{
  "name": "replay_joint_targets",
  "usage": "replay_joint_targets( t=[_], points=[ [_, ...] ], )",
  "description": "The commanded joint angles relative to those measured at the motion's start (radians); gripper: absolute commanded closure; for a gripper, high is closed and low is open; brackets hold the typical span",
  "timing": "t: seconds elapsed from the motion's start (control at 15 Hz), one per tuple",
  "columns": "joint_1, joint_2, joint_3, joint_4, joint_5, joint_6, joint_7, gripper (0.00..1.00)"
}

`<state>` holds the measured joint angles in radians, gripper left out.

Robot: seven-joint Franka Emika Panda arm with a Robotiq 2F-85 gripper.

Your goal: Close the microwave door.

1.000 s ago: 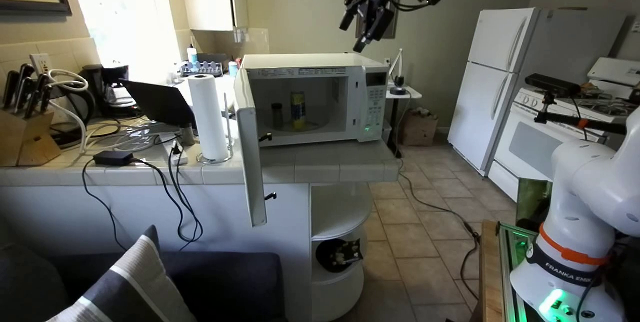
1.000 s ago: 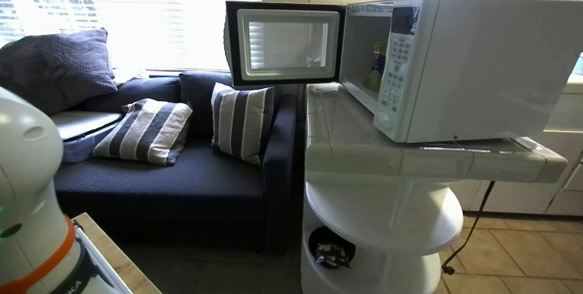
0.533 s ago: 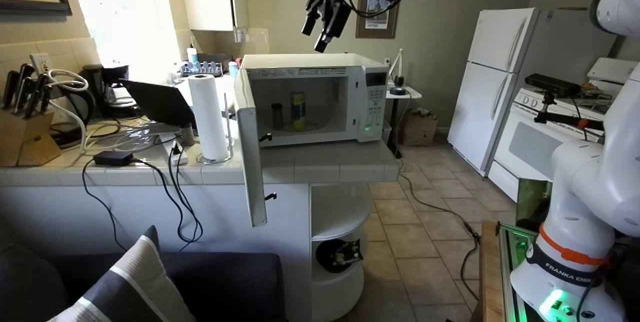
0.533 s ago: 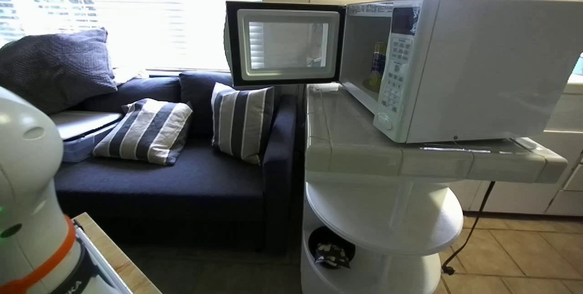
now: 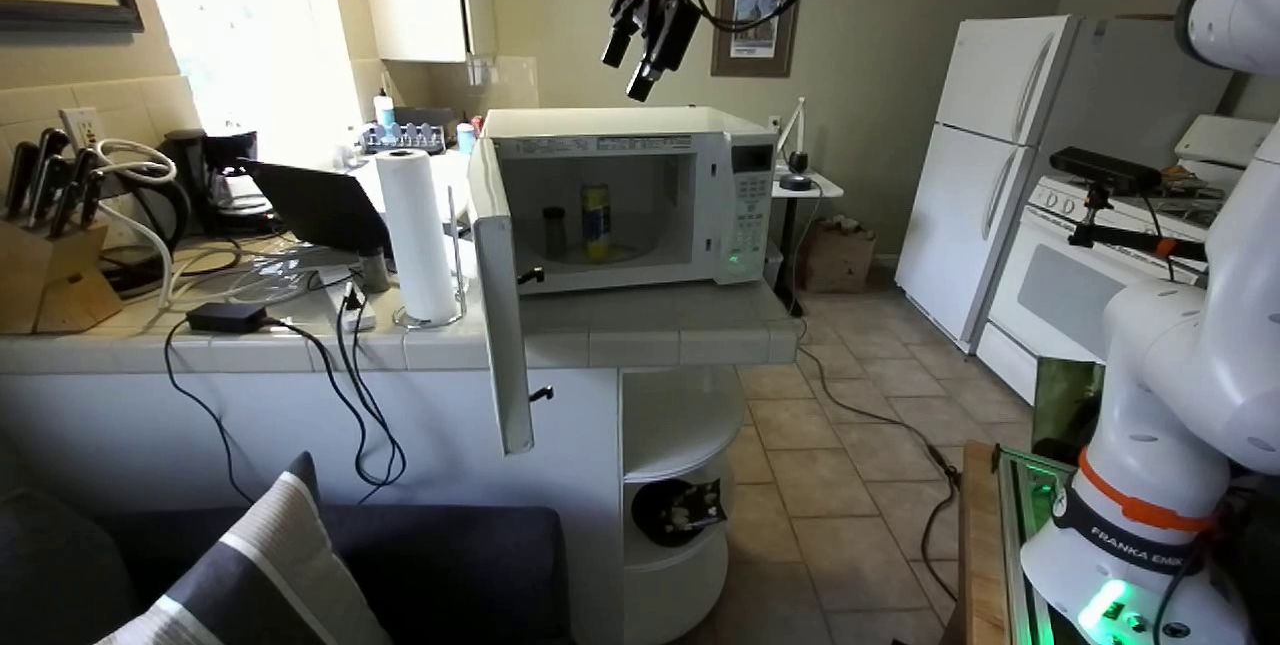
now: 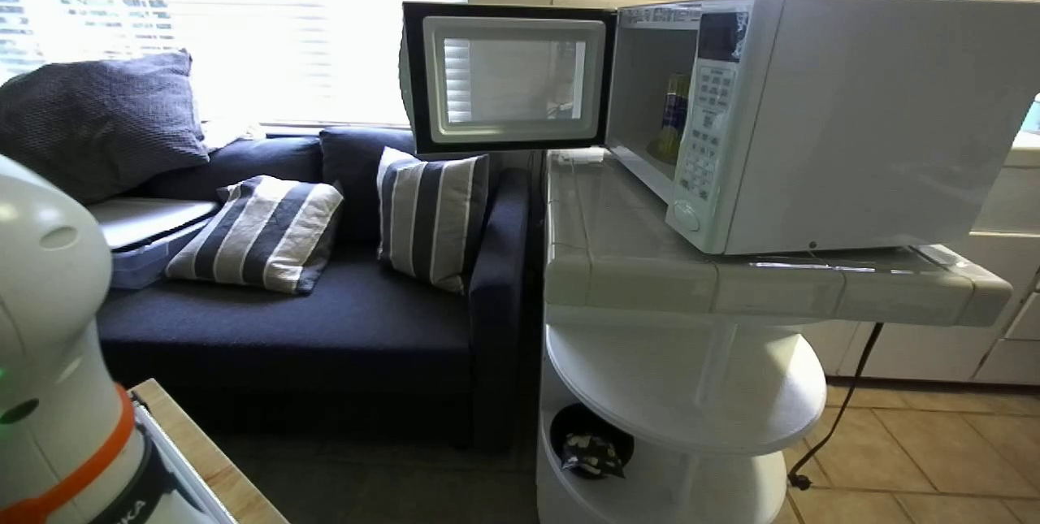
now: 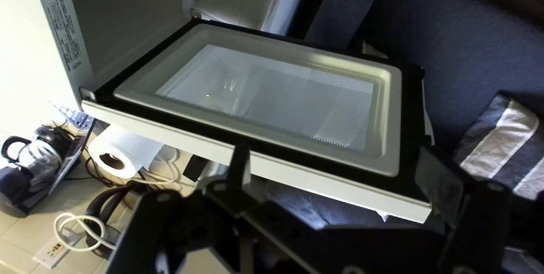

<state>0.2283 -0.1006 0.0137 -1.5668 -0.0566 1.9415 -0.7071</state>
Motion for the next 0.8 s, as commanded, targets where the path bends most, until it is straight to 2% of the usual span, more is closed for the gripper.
replay_joint_targets(
  t=[0.0, 0.13, 0.33, 0.4, 0.47, 0.53, 0.73],
  points=[
    [-0.036, 0.003, 0.033, 0.006, 0.004, -0.004, -0.002, 0.0],
    [-0.042, 0.068, 0.045, 0.082, 0.025, -0.063, 0.048, 0.0],
    [-0.029, 0.142, 0.079, 0.175, 0.11, -0.101, 0.063, 0.0],
    [-0.027, 0.163, 0.094, 0.198, 0.141, -0.081, 0.073, 0.0],
    [-0.025, 0.185, 0.11, 0.226, 0.154, -0.07, 0.101, 0.25],
    [-0.023, 0.211, 0.125, 0.259, 0.158, -0.074, 0.137, 0.26],
    [-0.018, 0.29, 0.163, 0.355, 0.161, -0.08, 0.214, 0.5]
  ],
)
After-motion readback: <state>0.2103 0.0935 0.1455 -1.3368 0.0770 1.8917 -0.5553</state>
